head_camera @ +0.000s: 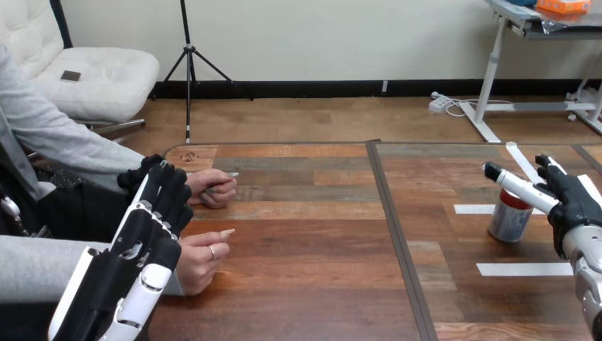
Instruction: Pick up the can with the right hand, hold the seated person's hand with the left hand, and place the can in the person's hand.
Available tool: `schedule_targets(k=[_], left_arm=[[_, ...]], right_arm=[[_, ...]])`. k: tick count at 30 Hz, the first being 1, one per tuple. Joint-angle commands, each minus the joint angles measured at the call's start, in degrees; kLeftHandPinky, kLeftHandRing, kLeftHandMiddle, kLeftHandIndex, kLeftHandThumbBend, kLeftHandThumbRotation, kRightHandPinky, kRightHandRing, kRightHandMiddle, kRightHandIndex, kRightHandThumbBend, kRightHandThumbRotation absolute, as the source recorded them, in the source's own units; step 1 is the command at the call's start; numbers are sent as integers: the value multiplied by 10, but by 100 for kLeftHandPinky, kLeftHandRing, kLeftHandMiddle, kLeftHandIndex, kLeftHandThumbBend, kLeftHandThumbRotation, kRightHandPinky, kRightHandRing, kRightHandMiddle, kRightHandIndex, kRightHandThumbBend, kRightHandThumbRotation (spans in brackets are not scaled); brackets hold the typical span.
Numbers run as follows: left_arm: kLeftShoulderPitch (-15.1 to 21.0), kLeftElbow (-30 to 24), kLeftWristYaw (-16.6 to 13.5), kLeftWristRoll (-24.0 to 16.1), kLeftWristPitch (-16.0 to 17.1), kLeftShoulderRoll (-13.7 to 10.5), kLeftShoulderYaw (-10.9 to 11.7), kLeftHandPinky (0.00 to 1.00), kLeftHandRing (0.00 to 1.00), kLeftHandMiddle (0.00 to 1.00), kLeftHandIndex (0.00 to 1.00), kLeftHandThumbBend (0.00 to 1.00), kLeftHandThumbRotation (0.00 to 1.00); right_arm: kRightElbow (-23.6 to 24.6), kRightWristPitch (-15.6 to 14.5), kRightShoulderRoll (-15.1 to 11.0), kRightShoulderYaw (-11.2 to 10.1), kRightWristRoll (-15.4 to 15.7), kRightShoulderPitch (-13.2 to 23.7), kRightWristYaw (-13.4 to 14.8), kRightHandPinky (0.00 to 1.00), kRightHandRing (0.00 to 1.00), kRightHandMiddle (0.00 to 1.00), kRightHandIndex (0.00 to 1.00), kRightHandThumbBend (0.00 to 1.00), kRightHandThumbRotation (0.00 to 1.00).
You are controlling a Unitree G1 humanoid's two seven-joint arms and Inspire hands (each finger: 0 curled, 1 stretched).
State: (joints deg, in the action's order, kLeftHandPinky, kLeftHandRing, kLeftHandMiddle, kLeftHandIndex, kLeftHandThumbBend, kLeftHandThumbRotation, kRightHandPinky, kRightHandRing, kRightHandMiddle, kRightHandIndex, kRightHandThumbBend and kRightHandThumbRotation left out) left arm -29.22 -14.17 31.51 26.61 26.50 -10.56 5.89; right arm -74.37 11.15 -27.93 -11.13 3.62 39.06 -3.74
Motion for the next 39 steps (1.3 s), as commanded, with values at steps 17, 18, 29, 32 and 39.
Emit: schedule_targets(k=[17, 18, 29, 32, 39], left_arm=[[33, -14, 10, 11, -4, -11, 11, 100, 100, 99, 97, 42, 60], [33, -15, 9, 10, -4, -10, 11, 100, 100, 99, 97, 42, 60], [36, -13, 12, 8, 1, -8, 14, 100, 100, 99, 95, 43, 59], [37, -12, 14, 9, 1, -9, 15, 100, 100, 99, 95, 43, 59], [37, -15, 13, 1, 0, -7, 19, 100, 100, 99, 93, 42, 61]], right_arm=[[5, -13, -12, 34, 37, 33, 31, 90, 93, 92, 93, 100, 12], [5, -16, -11, 35, 38, 34, 33, 90, 93, 92, 92, 100, 11], [6, -33, -9, 41, 41, 36, 47, 82, 86, 86, 85, 100, 1], [6, -36, -9, 47, 46, 36, 52, 80, 84, 84, 84, 100, 0], [7, -39, -12, 70, 74, 34, 73, 66, 69, 71, 73, 94, 0]])
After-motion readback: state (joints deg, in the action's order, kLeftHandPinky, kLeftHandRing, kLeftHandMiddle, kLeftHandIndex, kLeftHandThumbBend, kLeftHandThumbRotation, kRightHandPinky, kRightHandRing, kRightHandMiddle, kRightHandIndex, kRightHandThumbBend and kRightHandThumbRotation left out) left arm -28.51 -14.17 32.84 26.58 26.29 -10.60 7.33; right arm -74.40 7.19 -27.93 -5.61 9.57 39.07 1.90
